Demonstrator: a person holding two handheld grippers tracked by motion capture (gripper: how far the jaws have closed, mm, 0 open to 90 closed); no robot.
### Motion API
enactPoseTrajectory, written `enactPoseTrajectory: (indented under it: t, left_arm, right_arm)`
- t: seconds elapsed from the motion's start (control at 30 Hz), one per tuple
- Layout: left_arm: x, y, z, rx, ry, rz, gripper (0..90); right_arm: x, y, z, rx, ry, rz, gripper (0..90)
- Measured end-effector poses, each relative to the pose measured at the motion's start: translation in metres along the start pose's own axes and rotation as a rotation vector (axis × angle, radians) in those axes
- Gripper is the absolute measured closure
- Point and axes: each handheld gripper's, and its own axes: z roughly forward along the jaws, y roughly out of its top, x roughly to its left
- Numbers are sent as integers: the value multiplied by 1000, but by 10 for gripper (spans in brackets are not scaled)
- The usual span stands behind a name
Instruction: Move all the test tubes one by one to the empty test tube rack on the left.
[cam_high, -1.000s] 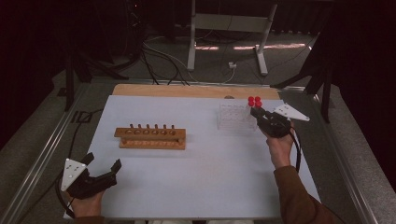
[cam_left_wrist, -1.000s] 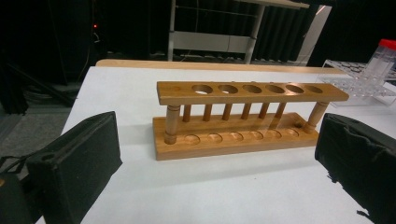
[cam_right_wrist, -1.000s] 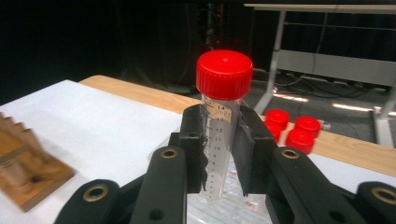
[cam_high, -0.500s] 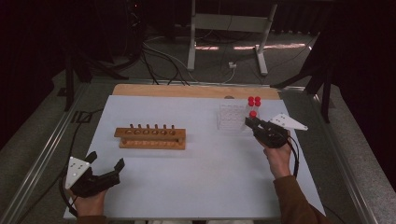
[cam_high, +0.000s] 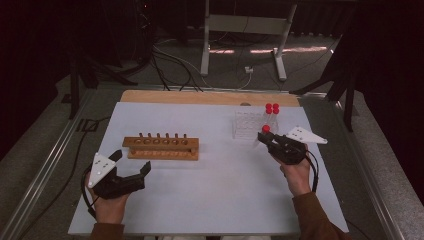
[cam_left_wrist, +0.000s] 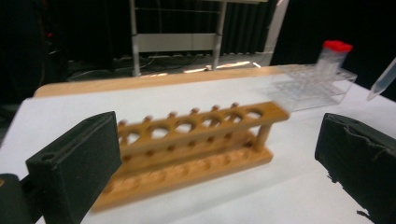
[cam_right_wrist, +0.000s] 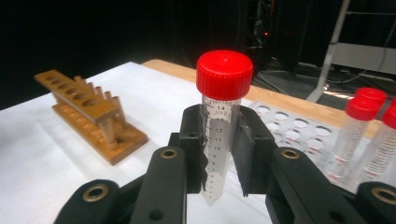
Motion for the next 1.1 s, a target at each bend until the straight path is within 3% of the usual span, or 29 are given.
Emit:
enactPoseTrajectory:
  t: [0.33, 0.7, 1.1]
  left_arm:
    - [-34, 28, 33, 27, -107, 55, 10]
    - [-82, 46, 81, 78, -237, 57, 36]
    - [-113, 58, 103, 88, -338, 71, 70]
  right_arm:
    - [8, -1, -2, 11, 37, 6, 740]
    - [24, -2, 8, 48, 87, -13, 740]
    - [44, -2, 20, 96, 144, -43, 739]
